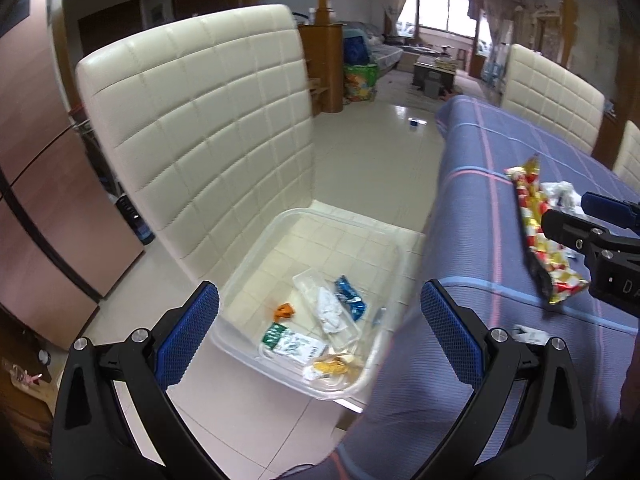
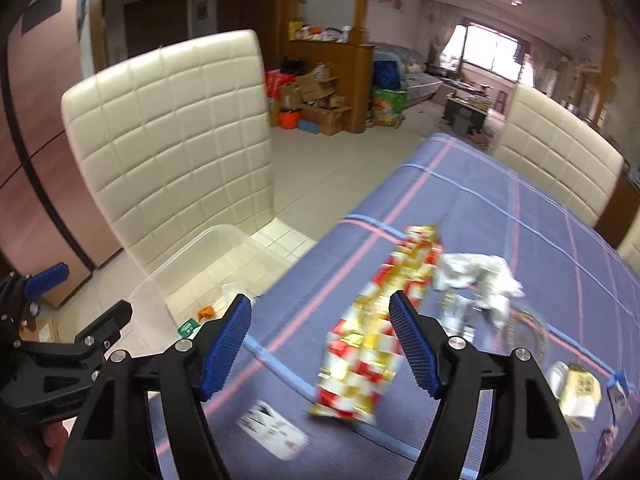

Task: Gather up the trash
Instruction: 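Grasp the red-and-gold wrapper with the left tool while the right tool grasps the silver blister pack, then lift the wrapper and blister pack and carry them over the clear bin, then open the left tool to drop the wrapper, then open the right tool dropping the blister pack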

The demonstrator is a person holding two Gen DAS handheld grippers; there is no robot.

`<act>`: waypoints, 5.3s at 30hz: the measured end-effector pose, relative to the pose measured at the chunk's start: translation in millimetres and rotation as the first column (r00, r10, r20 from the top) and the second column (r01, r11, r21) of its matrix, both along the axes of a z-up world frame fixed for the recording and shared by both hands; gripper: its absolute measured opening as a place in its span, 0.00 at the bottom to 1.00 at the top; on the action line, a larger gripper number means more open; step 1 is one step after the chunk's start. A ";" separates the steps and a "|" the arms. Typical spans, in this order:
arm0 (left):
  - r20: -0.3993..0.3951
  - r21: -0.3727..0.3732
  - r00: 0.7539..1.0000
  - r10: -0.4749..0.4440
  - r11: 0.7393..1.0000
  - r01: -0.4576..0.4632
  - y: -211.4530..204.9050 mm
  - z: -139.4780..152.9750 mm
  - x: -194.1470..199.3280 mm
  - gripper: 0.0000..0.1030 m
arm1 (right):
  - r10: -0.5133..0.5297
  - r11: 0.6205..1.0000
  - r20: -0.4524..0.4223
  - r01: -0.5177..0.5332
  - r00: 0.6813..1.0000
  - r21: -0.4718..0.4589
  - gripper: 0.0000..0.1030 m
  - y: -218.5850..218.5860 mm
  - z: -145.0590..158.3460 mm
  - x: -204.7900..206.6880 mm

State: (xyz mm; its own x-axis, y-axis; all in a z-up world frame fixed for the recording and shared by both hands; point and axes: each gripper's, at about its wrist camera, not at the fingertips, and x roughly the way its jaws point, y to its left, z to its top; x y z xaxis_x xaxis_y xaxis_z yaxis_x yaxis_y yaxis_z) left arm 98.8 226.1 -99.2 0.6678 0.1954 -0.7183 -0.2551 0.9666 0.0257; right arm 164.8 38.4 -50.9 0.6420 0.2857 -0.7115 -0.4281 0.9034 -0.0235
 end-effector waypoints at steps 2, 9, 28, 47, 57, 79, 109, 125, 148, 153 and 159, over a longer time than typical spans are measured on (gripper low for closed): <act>0.003 0.008 1.000 -0.027 1.000 0.027 -12.6 2.8 3.6 0.96 | -0.033 0.999 0.008 0.033 0.999 0.007 0.68 -15.7 1.5 -0.4; -0.006 -0.013 0.989 -0.148 0.989 0.147 -60.2 6.2 24.8 0.96 | -0.141 0.990 0.001 0.141 0.990 0.024 0.65 -69.2 -4.7 4.5; -0.048 -0.019 0.960 -0.276 0.961 0.275 -110.0 2.2 54.4 0.96 | -0.127 0.991 -0.124 0.132 0.984 0.027 0.30 -84.3 -45.9 38.5; -0.128 -0.076 0.923 -0.362 0.932 0.355 -156.7 -17.5 94.8 0.96 | -0.156 0.985 -0.106 0.163 0.982 0.059 0.06 -125.7 -44.4 37.3; -0.145 -0.089 0.899 -0.412 0.911 0.403 -169.5 -28.5 102.5 0.29 | -0.159 0.983 -0.132 0.169 0.978 0.068 0.06 -129.6 -50.4 41.7; -0.020 -0.041 0.919 -0.393 0.919 0.392 -142.5 11.2 51.8 0.22 | -0.126 0.990 -0.072 0.131 0.989 0.056 0.06 -108.6 -24.0 6.4; 0.059 -0.018 0.986 -0.157 0.987 0.158 -50.6 20.1 5.4 0.22 | 0.012 0.999 0.031 -0.011 0.999 -0.054 0.06 -13.5 0.9 -27.6; 0.054 0.013 0.997 -0.050 0.999 0.049 -5.6 7.4 8.1 0.22 | 0.126 0.989 0.022 -0.124 0.992 -0.083 0.06 59.4 -11.2 -5.0; 0.001 0.027 0.999 0.037 0.999 -0.037 29.6 -14.3 39.3 0.22 | 0.186 0.980 -0.022 -0.187 0.982 -0.073 0.06 106.4 -29.0 39.2; -0.002 0.033 0.999 0.041 0.999 -0.041 30.5 -15.9 42.4 0.22 | 0.185 0.980 -0.031 -0.187 0.982 -0.071 0.06 105.4 -33.1 42.0; -0.003 0.037 0.999 0.040 0.999 -0.039 27.8 -15.1 44.3 0.24 | 0.186 0.979 -0.026 -0.187 0.982 -0.075 0.06 105.8 -33.2 41.7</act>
State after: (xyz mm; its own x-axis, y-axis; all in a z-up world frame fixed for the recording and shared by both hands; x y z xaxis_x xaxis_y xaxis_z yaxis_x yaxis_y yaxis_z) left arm 143.1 253.8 -114.2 0.6564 0.2483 -0.7124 -0.2929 0.9541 0.0627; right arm 206.5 144.2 -84.1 0.5686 0.3433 -0.7476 -0.5899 0.8035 -0.0797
